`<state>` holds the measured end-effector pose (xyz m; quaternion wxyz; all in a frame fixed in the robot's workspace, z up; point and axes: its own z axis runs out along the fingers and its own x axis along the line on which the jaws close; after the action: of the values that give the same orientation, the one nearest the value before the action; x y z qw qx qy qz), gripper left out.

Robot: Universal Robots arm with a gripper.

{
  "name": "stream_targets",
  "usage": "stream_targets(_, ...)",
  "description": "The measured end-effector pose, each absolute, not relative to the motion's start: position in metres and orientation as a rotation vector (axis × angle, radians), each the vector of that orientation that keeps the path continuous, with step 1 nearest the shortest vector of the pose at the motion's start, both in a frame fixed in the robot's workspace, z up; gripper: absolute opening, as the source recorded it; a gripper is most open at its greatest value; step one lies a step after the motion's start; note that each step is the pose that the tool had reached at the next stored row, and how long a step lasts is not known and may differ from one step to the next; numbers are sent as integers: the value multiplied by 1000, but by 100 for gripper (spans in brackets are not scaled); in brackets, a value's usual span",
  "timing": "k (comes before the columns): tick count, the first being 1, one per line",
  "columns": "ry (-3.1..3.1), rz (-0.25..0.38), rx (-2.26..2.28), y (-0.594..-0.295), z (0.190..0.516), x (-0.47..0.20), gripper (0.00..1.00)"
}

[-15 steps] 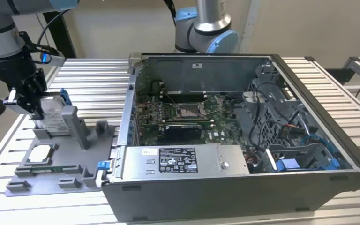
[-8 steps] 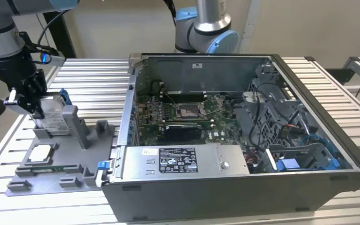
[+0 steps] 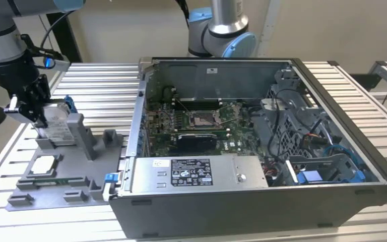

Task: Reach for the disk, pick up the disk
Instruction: 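Pick up the disk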

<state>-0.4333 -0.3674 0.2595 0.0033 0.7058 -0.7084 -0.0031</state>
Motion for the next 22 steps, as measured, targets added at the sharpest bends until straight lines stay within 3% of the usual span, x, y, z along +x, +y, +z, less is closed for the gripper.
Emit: stream_targets(22,-2220,-8,2212,-367,299,-433,0)
